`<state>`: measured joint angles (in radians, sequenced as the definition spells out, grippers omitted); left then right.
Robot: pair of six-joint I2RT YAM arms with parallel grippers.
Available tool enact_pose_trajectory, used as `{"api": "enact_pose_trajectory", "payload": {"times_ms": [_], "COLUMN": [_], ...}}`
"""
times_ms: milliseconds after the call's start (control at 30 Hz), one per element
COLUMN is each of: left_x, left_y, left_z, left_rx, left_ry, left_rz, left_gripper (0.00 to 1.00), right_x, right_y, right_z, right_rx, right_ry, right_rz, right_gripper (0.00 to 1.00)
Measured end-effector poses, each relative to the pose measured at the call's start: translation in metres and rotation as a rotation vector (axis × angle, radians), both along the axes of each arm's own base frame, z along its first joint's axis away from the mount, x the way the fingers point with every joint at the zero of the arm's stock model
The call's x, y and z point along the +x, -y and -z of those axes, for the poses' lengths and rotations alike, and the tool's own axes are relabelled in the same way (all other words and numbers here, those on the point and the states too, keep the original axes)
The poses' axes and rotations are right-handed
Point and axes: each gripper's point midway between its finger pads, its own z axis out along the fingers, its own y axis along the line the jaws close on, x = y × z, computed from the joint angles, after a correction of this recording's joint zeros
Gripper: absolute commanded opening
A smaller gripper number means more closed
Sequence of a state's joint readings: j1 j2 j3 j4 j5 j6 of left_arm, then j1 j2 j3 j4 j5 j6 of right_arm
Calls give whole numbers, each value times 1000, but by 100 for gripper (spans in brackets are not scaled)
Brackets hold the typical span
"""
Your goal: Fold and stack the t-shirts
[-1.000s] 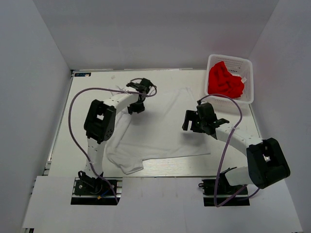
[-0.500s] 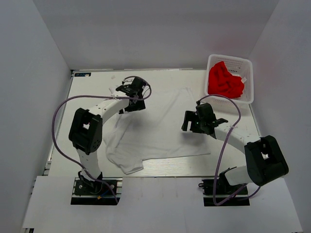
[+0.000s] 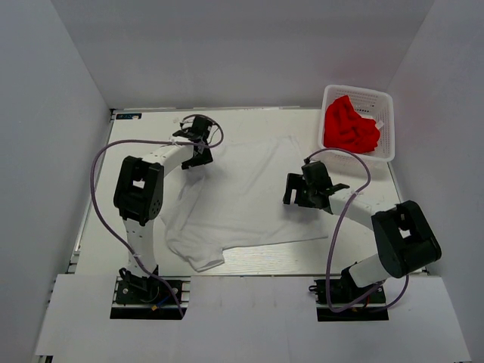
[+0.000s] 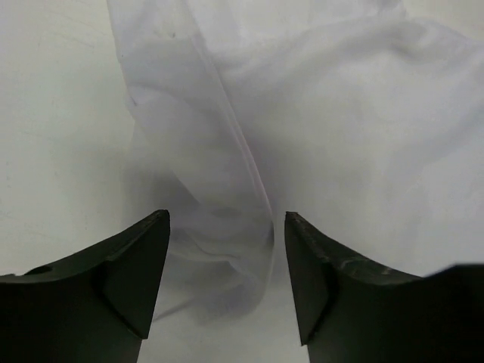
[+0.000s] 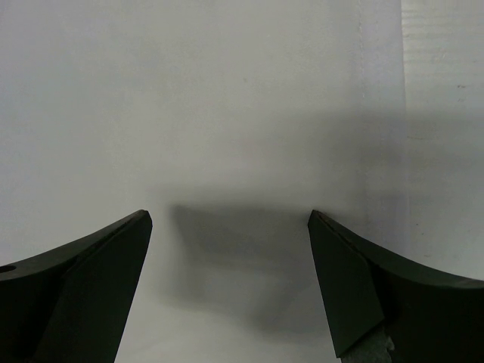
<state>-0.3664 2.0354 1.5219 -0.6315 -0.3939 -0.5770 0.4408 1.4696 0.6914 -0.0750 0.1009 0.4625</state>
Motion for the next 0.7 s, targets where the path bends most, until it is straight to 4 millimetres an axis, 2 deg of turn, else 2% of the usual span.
{"api": "enact_pose_trajectory", "payload": {"times_ms": [33,67,200,267,300,333,533,700], "left_x": [3,6,16,18,18,18,18,13], "left_y": [-1,-2,3,6,7,8,8,-6], "left_z": [0,0,-2,-1,-1,-1,-1,-9], "left_rx": [-11,-20,-65,-86,-95,-102,-121,-85], "left_ry": [4,5,16,16,15,14,6,7], "left_rz": [3,6,36,52,57,60,78,50], "left_gripper": [63,50,35,23,10,2,0,0], "right_x": [1,3,9,11,12,13,13,14], "right_y": [0,0,-1,-1,-1,-1,0,1], "right_z": [0,0,1,1,0,1,1,1], "right_rx": [-2,-2,-11,-14,-15,-17,-19,-23], "right_ry": [3,5,10,13,16,17,19,20], "right_rz": [2,4,10,13,14,16,17,22], "right_gripper": [90,90,90,90,90,90,90,90]}}
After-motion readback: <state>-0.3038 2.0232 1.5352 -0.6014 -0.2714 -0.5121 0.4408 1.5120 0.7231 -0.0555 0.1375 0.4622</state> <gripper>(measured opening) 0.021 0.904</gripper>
